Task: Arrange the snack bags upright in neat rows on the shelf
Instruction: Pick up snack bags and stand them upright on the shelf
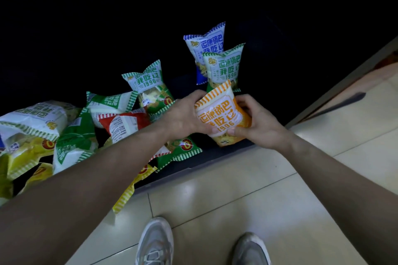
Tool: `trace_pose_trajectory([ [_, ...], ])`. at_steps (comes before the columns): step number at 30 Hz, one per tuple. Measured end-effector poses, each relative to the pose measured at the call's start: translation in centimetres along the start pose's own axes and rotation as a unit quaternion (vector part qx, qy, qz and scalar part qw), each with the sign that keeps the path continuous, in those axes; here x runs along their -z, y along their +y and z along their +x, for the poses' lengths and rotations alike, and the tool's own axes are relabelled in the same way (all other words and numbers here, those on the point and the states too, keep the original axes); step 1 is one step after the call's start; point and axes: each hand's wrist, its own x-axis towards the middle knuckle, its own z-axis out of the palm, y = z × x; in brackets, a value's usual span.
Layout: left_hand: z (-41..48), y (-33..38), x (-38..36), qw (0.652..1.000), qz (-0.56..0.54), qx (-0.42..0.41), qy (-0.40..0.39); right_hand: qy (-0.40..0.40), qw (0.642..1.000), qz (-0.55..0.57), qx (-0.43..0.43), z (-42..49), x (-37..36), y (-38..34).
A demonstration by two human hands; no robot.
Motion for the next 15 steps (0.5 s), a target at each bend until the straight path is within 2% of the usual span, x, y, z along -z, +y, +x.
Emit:
trace_pose_trajectory([
  [2,0.8,0.6,0.0,0.995,0.089,0.004,0.038,0.013,0.999,-0.051,-0.011,-0.2,-0.1,0.4],
  [5,3.1,1.3,0.6,0.964,0.245,0.012,0.107,0.025,0.986,-0.156,-0.061,-0.5,-0.3,1.1],
  [8,6.8,2.5,0.7,0.951,0.286,0.022,0.117,-0.014,0.97,-0.217,-0.106,-1.2,-0.9,2.1],
  [12,10.6,4.3,-0.5,0.948,0.309,0.044,0.069,-0.035,0.959,-0.237,-0.15,-2.1,-1.3,3.3],
  [15,11.8,4.7,-2.6,0.939,0.334,0.023,0.077,-0.046,0.952,-0.26,-0.156,-2.5,-1.5,4.0],
])
